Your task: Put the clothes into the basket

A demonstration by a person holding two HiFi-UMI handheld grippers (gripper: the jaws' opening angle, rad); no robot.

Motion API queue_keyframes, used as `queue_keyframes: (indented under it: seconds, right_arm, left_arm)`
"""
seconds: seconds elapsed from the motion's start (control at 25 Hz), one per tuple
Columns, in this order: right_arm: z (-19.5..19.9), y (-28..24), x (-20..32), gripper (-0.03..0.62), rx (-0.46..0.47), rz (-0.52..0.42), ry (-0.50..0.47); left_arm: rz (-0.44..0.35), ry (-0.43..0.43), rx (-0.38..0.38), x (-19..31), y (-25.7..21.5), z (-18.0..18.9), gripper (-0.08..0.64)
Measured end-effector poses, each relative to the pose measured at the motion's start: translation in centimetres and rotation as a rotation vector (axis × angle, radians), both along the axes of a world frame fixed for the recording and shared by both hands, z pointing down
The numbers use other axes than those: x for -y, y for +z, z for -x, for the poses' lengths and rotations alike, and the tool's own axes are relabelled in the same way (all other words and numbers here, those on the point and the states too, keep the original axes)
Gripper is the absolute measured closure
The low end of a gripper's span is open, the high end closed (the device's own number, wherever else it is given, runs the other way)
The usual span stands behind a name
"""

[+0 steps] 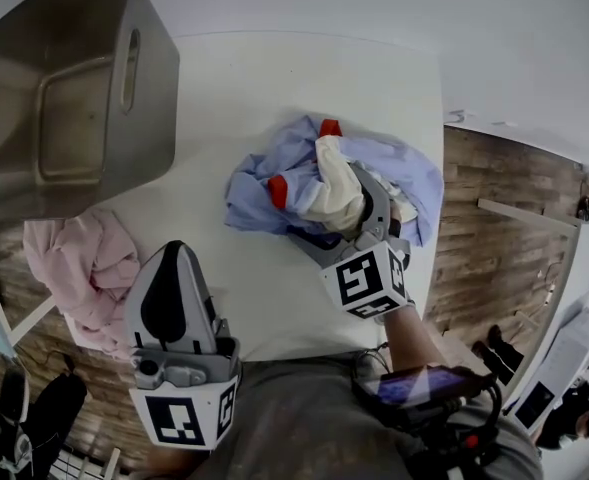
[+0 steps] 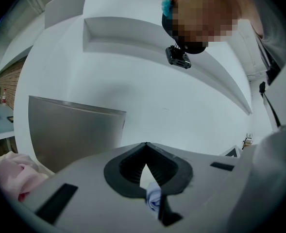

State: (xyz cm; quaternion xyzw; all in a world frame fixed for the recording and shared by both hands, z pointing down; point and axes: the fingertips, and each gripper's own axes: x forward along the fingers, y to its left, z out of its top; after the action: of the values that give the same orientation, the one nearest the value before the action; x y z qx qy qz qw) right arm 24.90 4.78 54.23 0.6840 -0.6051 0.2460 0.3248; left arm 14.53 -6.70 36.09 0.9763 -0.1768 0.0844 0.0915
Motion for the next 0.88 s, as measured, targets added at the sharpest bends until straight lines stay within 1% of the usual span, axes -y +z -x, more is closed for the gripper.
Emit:
queue_keyframes:
  seconds: [0.04,0.12,0.16,0.28,0.48,0.64,0.72,0.88]
  right_arm:
    - [0.0,0.0,0.0,0.023,0.000,0.003,0.002]
    - [-0.2,-0.1,-0.1,0.058,-0.007,0.006,0.012]
    - [-0.3,-0.2,-0.3,0.095,-0.017,0.009,0.018]
    - [-1.0,-0.3,-0.5,0.256,-0.054,0.015,0.033]
    - [-1.5,-0.7,-0.8,0.382,-0.056,0.006,0.049]
    - [-1.9,-1.5,-0.7,0.439,-0.043,-0.038,0.062]
    - [-2.2,-2.0,-0.7,0.451,-0.047,-0.068,0.075]
    - [-2.3,-2.6,-1.6,0.459,-0.043,-0.095,0.121]
  left_arm:
    - [0.000,-0.001,0.000,0.0,0.0,0.0,0.552]
    - [-0.002,-0.004,0.000,-0.1,-0.2,0.1,0.552]
    - [-0.005,-0.006,0.000,-0.1,-0.4,0.1,0.552]
    - [-0.015,-0.017,-0.002,-0.2,-0.9,0.3,0.552]
    - [-0.038,-0.044,-0.005,-0.4,-2.6,1.2,0.552]
    - [-0.064,-0.078,-0.015,-0.4,-4.5,2.6,0.552]
    - [-0.076,-0.095,-0.027,-0.4,-5.4,3.4,0.552]
    - [-0.086,-0.115,-0.041,-1.0,-6.7,4.8,0.552]
